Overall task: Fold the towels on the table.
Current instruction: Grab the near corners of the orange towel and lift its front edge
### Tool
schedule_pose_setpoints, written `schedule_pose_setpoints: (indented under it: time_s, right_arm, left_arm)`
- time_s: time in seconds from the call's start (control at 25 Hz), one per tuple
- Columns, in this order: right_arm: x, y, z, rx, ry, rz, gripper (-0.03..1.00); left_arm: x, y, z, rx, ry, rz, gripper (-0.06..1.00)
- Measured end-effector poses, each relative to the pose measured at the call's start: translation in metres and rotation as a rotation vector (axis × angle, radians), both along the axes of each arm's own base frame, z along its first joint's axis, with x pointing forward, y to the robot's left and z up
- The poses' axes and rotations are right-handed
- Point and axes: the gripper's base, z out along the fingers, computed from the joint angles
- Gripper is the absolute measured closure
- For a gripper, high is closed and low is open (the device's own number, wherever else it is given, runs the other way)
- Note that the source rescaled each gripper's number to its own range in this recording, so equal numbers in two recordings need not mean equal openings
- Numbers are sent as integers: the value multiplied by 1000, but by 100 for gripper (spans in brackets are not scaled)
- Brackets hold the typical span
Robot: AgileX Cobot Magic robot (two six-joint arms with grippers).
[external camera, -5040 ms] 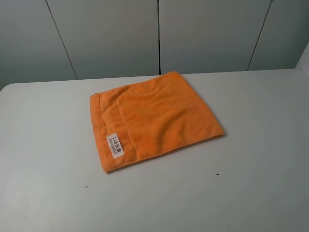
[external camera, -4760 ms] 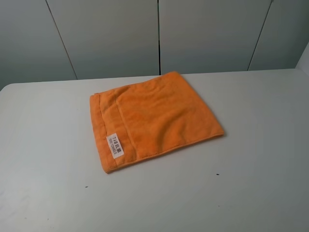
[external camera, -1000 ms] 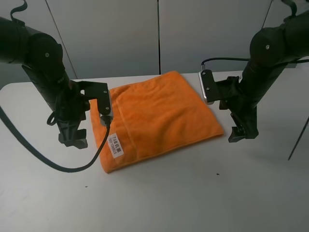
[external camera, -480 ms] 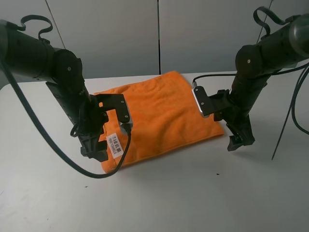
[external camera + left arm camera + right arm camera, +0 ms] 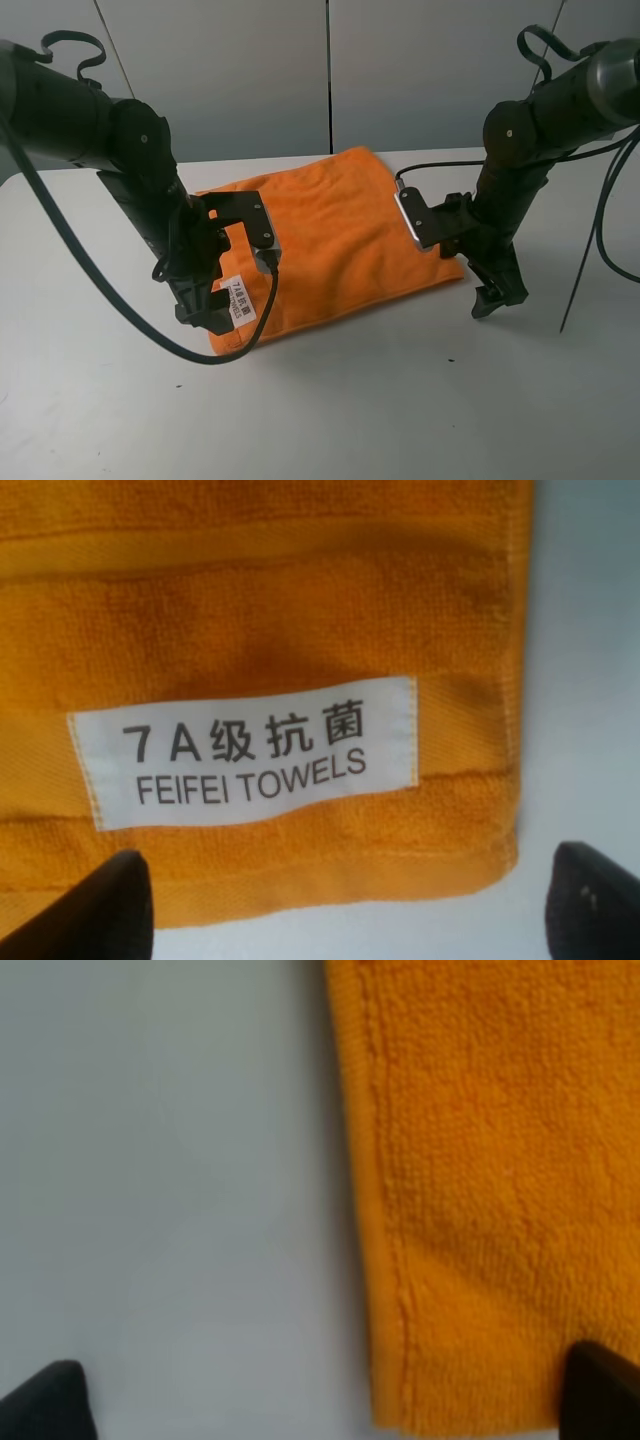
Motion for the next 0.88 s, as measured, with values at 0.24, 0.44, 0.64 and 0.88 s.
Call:
schedule_pose_setpoints:
  time_s: [0.24, 0.44, 0.64, 0.88]
  right_arm:
    - [3, 3, 6, 15, 22, 22, -3]
    - [8, 9, 9, 54, 29, 37, -3]
    - [9, 7, -2, 28, 56, 72, -3]
    - [11, 7, -6, 16, 66, 88, -3]
  left_arm:
    - [0, 0, 0, 0, 2, 0, -6]
    - [0, 0, 0, -1, 1, 2, -6]
    - [-1, -2, 0, -29, 16, 31, -6]
    - [-1, -3, -5, -27, 33, 38, -6]
